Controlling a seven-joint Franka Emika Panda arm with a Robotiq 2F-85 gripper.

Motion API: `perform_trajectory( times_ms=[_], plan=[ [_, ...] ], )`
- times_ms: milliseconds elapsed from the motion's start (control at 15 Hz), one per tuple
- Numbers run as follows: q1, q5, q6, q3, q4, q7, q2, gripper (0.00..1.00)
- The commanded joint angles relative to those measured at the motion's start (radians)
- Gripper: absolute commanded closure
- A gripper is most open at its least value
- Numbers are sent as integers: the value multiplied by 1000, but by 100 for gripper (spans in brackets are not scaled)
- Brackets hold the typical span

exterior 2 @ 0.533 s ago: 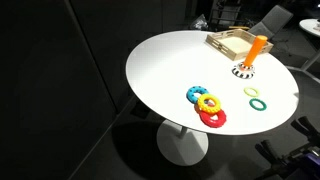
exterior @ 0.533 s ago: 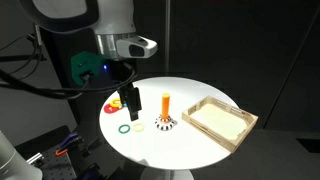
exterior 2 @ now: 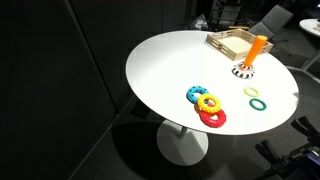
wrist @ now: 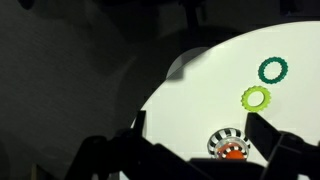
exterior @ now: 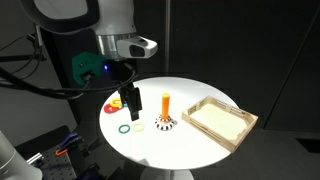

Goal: Pick up the light green ring and stack it on the rings stacking stand

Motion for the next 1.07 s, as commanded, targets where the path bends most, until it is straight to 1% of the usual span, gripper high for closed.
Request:
perform_trajectory(
  times_ms=[0,400,600,733,867,933,1000],
  plan=[
    [-2,6,70,24,13,33,49,0],
    [41,53,246,60,31,61,171,0],
    [73,95,340,73,45,46,239,0],
    [93,128,370,79,57,37,278,0],
    [97,135,353,87,75,46,304,0],
    [89,121,362,87,36,41,270,0],
    [91,124,362,91,44,42,284,0]
  ],
)
